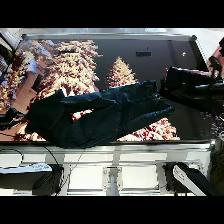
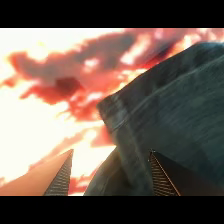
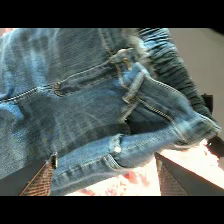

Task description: Fold the clothes and pants, and hang the long-sleeved shirts on hangers.

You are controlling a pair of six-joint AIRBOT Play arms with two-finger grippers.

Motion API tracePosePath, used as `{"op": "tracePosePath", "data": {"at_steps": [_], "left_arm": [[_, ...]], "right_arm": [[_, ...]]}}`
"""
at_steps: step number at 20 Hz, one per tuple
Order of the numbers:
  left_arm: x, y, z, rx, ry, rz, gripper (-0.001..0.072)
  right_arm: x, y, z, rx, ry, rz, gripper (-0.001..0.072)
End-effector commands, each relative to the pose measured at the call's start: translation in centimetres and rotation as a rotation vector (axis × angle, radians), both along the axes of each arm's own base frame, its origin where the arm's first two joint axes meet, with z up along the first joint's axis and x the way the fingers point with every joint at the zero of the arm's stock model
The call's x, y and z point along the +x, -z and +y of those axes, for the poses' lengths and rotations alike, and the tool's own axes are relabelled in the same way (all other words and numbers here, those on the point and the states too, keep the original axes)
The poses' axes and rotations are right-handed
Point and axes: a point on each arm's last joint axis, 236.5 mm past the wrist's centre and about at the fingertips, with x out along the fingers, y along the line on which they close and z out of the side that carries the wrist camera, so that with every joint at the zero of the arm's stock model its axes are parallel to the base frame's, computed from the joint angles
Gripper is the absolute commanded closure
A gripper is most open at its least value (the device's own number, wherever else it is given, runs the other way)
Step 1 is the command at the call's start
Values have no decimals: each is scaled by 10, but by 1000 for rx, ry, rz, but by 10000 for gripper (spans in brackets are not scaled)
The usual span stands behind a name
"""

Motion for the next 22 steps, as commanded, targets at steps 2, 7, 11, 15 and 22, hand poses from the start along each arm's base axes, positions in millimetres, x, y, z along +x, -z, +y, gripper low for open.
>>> {"op": "tracePosePath", "data": {"at_steps": [2, 7, 11, 15, 22], "left_arm": [[14, 18, -5, -28, 10, -25, 163], [22, 40, -24, -66, 56, 11, 164], [37, 38, -30, -64, 50, -21, 567], [54, 7, -36, -98, 40, -99, 678], [85, -127, -35, 8, 68, -285, 678]], "right_arm": [[16, 10, 12, 14, 4, -10, 23], [17, 10, 10, 4, 5, -13, 23], [19, 12, 0, -40, 16, -20, 23], [43, 26, -18, -93, 55, -46, 23], [128, 100, -20, -46, -53, 50, 24]]}}
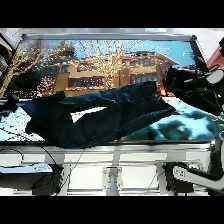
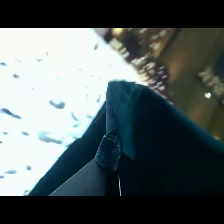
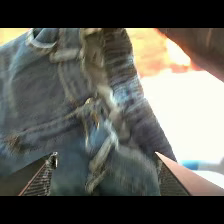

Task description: Fold the clothes and pants, and hang the long-sleeved shirts on hangers.

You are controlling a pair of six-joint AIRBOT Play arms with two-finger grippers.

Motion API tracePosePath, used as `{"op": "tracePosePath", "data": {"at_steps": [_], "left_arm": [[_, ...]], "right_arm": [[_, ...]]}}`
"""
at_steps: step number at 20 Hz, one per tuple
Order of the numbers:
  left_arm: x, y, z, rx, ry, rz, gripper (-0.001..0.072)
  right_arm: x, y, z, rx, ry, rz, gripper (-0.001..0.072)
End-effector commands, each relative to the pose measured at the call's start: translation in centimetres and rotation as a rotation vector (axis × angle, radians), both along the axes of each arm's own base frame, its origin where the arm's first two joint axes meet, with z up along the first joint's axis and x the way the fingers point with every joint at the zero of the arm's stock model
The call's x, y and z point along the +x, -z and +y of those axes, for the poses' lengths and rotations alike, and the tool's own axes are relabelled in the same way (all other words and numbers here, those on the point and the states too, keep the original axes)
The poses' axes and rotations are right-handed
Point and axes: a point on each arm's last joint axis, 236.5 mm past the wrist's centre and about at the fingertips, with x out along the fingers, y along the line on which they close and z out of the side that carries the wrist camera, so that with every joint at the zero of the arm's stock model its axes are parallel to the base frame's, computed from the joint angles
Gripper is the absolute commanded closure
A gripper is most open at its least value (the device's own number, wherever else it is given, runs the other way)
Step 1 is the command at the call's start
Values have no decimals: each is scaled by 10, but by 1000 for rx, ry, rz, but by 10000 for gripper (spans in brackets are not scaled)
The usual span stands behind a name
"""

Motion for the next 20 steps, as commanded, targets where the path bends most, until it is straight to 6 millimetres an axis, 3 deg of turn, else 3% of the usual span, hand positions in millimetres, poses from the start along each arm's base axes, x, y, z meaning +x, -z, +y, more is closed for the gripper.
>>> {"op": "tracePosePath", "data": {"at_steps": [1, 3, 5, 9, 12, 15, 17, 18, 19, 20], "left_arm": [[16, -73, -9, 52, 5, -109, 679], [24, -102, -20, 82, 17, -158, 679], [28, -118, -32, 85, 22, -181, 679], [33, -119, -53, 63, 56, -175, 678], [36, -119, -59, 63, 72, -176, 679], [34, -117, -57, 75, 72, -166, 679], [32, -113, -54, 93, 74, -150, 679], [31, -112, -52, 99, 74, -145, 678], [29, -109, -48, 117, 72, -133, 679], [23, -103, -38, 150, 55, -97, 679]], "right_arm": [[46, 34, 8, 55, -77, 30, 25], [61, 56, 16, 70, -128, 64, 45], [70, 75, 30, 68, -189, 88, 89], [82, 101, 60, 46, -276, 109, 90], [92, 109, 75, 31, -298, 83, 95], [98, 116, 86, 20, -313, 71, 163], [96, 120, 91, 23, -319, 82, 336], [97, 118, 94, 20, -326, 76, 543], [101, 111, 93, 13, -329, 61, 675], [110, 98, 90, 0, -327, 32, 679]]}}
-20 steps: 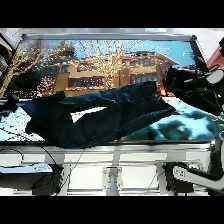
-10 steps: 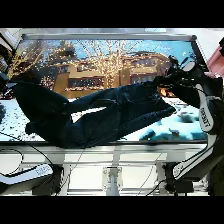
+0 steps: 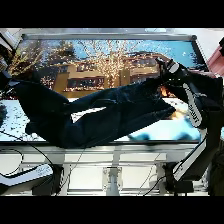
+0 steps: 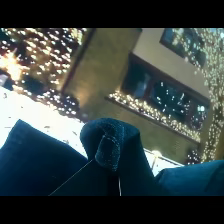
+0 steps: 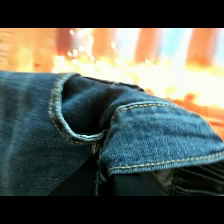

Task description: Fold the clothes and pants, and hang the long-sleeved shirts on hangers.

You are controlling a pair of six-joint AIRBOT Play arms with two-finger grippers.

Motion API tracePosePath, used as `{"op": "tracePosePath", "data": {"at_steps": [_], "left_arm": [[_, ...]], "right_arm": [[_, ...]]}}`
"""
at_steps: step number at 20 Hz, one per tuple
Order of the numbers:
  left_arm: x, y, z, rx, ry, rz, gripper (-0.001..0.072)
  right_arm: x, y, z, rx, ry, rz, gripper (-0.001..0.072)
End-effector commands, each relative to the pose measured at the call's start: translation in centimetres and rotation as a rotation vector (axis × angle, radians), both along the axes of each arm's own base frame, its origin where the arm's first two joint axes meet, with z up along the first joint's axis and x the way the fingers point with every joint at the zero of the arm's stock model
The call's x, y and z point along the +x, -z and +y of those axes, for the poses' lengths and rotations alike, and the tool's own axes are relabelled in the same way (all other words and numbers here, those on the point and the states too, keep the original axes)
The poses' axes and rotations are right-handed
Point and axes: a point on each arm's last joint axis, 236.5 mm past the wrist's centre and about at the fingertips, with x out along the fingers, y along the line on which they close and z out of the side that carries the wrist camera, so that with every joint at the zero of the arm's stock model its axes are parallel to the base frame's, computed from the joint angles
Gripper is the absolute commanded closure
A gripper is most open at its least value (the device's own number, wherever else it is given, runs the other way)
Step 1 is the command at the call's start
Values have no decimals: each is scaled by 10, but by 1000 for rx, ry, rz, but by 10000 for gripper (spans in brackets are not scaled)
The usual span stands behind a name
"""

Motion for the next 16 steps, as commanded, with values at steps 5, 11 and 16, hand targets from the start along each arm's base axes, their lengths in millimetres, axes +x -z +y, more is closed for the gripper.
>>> {"op": "tracePosePath", "data": {"at_steps": [5, 11, 16], "left_arm": [[-40, 28, 66, 165, -147, 173, 678], [-32, 0, 87, 319, -115, 56, 678], [-16, -25, 97, 413, -139, -47, 678]], "right_arm": [[54, -101, -72, -86, 171, -181, 681], [41, -137, -142, -69, 336, -178, 680], [55, -152, -134, 2, 361, -254, 681]]}}
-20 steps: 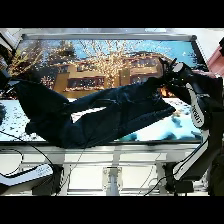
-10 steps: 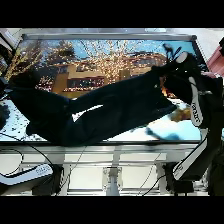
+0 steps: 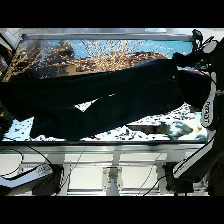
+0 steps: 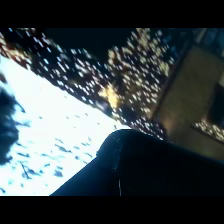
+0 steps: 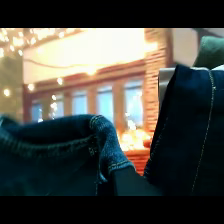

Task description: Fold the clothes and pants, and hang the long-sleeved shirts on hangers.

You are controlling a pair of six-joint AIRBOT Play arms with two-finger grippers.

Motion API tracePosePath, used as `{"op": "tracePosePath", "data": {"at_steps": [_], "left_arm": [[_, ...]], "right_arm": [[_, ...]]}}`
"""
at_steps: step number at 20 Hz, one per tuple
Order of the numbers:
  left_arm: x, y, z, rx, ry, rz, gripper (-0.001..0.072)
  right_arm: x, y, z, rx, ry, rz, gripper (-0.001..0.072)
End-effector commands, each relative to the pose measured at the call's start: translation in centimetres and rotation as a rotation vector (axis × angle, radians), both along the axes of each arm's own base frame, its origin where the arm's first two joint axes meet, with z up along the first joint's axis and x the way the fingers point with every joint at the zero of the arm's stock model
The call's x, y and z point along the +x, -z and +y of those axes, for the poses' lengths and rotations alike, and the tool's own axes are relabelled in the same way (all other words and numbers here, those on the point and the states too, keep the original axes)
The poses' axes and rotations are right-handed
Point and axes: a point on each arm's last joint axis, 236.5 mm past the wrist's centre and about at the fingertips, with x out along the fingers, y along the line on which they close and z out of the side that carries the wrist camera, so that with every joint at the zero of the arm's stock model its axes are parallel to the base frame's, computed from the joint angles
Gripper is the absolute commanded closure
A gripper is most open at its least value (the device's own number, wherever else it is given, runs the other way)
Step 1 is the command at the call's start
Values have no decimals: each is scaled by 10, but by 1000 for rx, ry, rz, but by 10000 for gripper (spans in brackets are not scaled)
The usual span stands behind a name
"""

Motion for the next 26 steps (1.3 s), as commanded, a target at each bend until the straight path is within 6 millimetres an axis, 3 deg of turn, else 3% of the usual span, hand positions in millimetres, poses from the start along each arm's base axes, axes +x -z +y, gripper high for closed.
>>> {"op": "tracePosePath", "data": {"at_steps": [1, 6, 10, 13, 14, 15, 16, 19, 22, 26], "left_arm": [[15, -6, 2, 56, 18, -41, 678], [52, 13, -10, 45, 31, -71, 678], [87, 5, -7, 83, -14, -184, 678], [103, 17, -7, 60, -46, -208, 668], [106, 25, -8, 44, -51, -201, 588], [108, 32, -11, 33, -49, -191, 431], [110, 36, -13, 28, -43, -182, 342], [110, 31, -17, 32, -37, -190, 337], [103, 9, -15, 58, -39, -219, 337], [63, -13, -14, 111, -9, -140, 336]], "right_arm": [[15, -8, 11, 50, 18, -72, 681], [41, 8, 42, 46, 2, -124, 681], [62, 8, 31, 70, 97, -195, 681], [68, 13, 28, 72, 113, -209, 660], [68, 14, 28, 72, 112, -207, 543], [68, 14, 28, 72, 112, -208, 319], [68, 12, 28, 71, 110, -208, 253], [63, 1, 20, 64, 106, -196, 253], [47, -22, 7, 50, 110, -187, 253], [0, -63, -24, -50, 82, -137, 254]]}}
